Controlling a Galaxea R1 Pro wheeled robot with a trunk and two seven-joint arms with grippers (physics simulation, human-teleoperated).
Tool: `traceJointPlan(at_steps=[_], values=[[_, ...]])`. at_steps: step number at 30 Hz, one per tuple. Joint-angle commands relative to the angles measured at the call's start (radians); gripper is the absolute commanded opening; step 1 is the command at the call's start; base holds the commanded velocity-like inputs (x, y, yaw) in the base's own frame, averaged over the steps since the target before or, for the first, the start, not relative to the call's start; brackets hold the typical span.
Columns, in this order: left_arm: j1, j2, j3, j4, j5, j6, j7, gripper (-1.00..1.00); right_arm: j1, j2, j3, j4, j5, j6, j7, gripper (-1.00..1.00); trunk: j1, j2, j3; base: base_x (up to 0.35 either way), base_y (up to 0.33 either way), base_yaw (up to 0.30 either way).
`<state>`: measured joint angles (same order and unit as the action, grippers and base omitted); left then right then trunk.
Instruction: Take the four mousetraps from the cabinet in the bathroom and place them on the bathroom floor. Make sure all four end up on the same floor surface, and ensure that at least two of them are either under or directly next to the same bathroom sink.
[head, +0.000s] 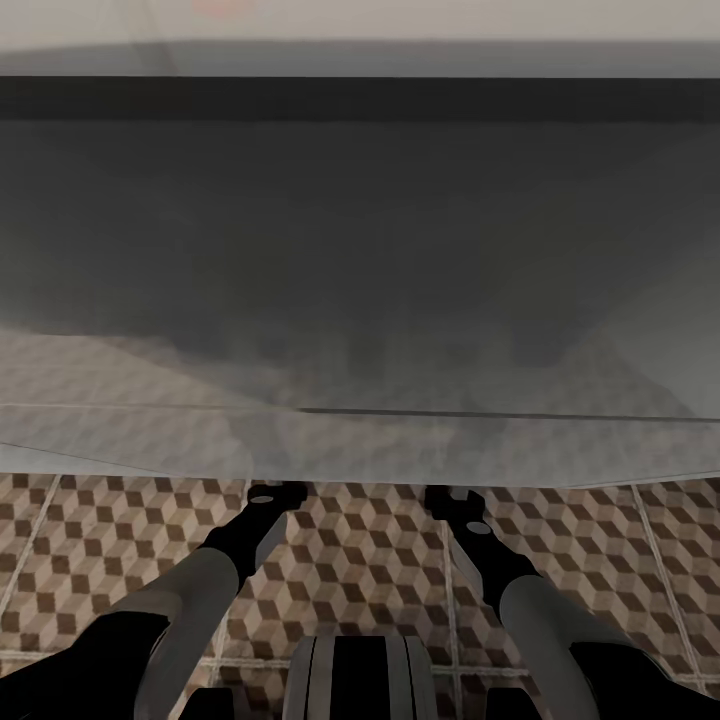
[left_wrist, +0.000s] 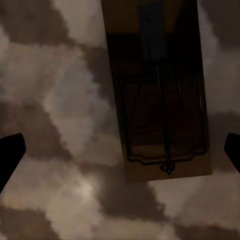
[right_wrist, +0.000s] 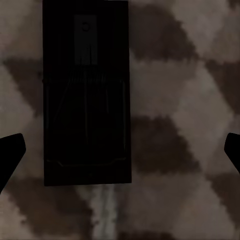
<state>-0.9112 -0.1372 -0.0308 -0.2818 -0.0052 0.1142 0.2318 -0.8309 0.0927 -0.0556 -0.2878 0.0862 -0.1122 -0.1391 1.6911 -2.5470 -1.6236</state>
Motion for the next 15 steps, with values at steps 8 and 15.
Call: traceJointPlan(at_steps=[8,15], values=[[0.000,0.000,-0.003,-0.003,-0.001,-0.002,0.004,1.00,0.000,0.001,-0.006,0.001,0.009,-0.003,-0.002,1.00,0.000,0.000,0.000,0.000,0.000,0.000],[0.000,-0.001,-0.005,-0.015,-0.004,-0.014,0.005,1.00,0.000,0.001,-0.006,0.001,0.009,-0.004,-0.002,1.00,0.000,0.000,0.000,0.000,0.000,0.000]])
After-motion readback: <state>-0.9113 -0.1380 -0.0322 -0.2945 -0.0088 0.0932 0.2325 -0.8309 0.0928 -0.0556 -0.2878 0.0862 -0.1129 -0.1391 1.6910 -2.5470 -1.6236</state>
